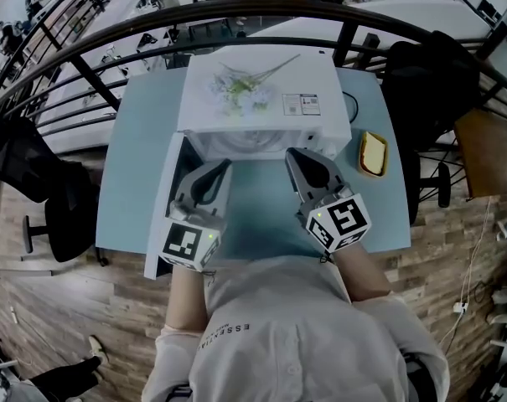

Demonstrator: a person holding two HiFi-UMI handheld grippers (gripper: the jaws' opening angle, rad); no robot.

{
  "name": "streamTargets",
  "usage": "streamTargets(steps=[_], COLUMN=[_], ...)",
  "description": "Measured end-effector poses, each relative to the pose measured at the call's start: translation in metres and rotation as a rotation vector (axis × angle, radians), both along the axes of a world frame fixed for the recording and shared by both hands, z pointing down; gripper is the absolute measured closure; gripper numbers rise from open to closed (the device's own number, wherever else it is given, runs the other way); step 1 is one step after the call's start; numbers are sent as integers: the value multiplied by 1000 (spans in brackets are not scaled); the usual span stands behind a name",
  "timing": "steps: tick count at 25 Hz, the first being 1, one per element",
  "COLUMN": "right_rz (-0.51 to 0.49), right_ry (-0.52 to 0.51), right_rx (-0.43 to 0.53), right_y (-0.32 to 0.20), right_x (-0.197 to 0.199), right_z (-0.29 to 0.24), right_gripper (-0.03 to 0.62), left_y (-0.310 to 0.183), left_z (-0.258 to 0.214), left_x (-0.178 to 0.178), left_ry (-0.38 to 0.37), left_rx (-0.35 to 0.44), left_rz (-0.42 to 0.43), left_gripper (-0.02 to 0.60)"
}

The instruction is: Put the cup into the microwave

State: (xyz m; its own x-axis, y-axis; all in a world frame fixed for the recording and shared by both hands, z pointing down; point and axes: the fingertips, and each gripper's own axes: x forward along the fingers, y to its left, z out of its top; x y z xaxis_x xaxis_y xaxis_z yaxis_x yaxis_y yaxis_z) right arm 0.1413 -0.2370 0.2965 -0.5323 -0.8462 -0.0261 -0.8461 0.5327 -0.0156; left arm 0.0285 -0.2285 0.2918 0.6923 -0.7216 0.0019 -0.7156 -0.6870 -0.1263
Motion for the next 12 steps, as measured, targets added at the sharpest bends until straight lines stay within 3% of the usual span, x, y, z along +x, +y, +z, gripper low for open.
streamTargets(steps=[3,12], right_rz=[9,32], right_ry=[5,25], right_rx=[1,-9], right_y=[0,-8], right_x=[-1,-5], right_z=[1,9], right_gripper=[579,579], left_y=[-1,-4], left_z=[-2,3], left_x=[-4,-17], left_ry=[36,36], left_rx=[-10,-21], left_rz=[5,-18], left_gripper=[580,580])
